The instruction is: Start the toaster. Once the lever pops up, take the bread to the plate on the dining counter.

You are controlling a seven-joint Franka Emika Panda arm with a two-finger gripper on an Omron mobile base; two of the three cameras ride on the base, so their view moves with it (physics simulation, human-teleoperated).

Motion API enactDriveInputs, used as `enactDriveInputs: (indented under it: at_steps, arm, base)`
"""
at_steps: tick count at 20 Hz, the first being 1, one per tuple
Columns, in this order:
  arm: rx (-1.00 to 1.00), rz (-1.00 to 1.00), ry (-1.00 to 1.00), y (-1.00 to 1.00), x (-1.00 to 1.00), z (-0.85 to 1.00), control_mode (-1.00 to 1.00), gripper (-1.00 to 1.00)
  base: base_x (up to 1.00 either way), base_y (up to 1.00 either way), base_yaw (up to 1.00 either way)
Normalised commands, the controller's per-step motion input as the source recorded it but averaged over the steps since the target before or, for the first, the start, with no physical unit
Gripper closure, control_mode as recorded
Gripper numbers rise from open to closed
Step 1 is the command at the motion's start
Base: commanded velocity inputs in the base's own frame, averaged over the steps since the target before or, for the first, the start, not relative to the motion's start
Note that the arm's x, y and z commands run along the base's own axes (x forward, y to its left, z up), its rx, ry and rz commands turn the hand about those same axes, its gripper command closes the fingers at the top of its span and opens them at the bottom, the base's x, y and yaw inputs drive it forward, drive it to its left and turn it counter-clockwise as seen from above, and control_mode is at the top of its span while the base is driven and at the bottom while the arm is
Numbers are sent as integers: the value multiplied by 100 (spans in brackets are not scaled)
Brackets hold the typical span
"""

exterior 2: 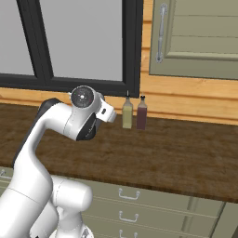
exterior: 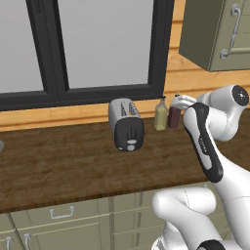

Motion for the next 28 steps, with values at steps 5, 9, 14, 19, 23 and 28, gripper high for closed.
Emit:
enactDriveInputs:
  at_steps: [5, 9, 14, 19, 23, 28]
  arm:
    - [0, 0, 0, 0, 0, 0, -100, -100]
    - [0, 0, 0, 0, 0, 0, -100, -100]
    - [0, 0, 0, 0, 0, 0, -100, -100]
    - [0, 0, 0, 0, 0, 0, -100, -100]
    - [0, 0, 0, 0, 0, 0, -100, -100]
    - [0, 0, 0, 0, 0, 1, -100, -100]
  base:
    - [0, 0, 0]
    - [0, 0, 0]
    - [0, 0, 0]
    - [0, 0, 0]
    - [0, 0, 0]
    - [0, 0, 0]
